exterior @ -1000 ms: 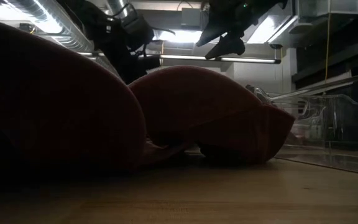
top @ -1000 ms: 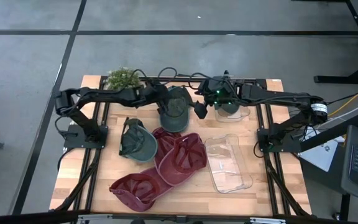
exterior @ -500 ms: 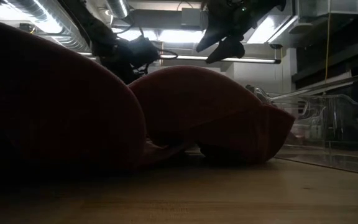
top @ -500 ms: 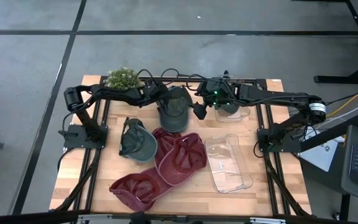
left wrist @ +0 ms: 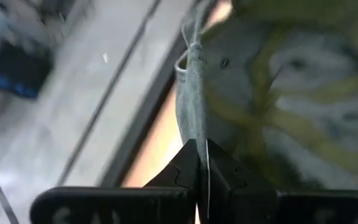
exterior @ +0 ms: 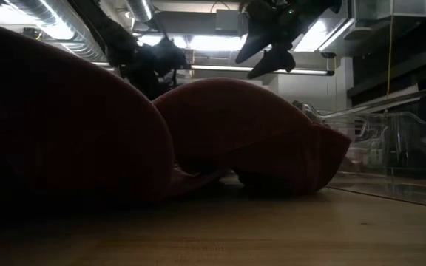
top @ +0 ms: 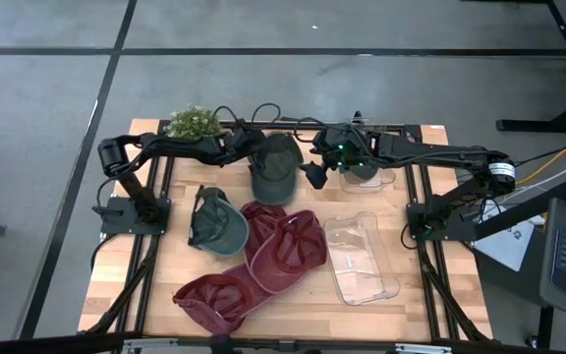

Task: Pick & Place hat
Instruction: Put the right gray cap into the top transparent bin

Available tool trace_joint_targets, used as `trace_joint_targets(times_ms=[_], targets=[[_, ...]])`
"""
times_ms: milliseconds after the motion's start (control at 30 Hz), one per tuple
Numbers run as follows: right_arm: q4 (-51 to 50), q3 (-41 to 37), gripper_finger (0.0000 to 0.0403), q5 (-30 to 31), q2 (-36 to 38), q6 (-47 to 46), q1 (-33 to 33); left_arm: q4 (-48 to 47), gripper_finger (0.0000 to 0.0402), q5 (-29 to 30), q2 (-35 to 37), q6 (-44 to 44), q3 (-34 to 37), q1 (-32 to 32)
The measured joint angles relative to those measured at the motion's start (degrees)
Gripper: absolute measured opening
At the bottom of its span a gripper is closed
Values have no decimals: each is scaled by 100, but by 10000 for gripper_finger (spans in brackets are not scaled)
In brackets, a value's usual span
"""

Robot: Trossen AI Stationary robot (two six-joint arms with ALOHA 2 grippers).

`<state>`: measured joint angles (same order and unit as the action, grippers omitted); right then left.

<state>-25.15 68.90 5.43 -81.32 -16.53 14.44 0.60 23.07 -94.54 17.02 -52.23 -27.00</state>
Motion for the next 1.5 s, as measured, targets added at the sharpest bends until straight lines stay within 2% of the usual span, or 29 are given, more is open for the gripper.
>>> trace_joint_targets(times_ms=[267,400,533,667,867,967,1200,1400,1500], targets=[[278,0,319,-262,0,-276,15,251,5,165,1400,1566,-2,338],[925,0,319,-477,0,-240,15,221,4,112,2185,2278,-2,450],[1798,0,319,-951,2,-120,20,218,4,-180,2958,2425,-2,518],[2701,0,319,-1374,4,-103,20,215,4,-763,3683,2173,-2,524],[3530,0,319,-1419,9,172,20,262,4,-2059,4517,1246,-2,526],[3799,0,319,-1457,9,194,20,302,3,-2475,4783,886,-2,526],[4427,0,319,-2139,9,174,22,1033,3,-3378,5081,237,-4,526],[4671,0,320,-2216,9,63,57,1804,3,-3473,4911,-388,-9,526],[4666,0,319,-2301,9,301,57,2315,3,-3473,4671,-826,-9,526]])
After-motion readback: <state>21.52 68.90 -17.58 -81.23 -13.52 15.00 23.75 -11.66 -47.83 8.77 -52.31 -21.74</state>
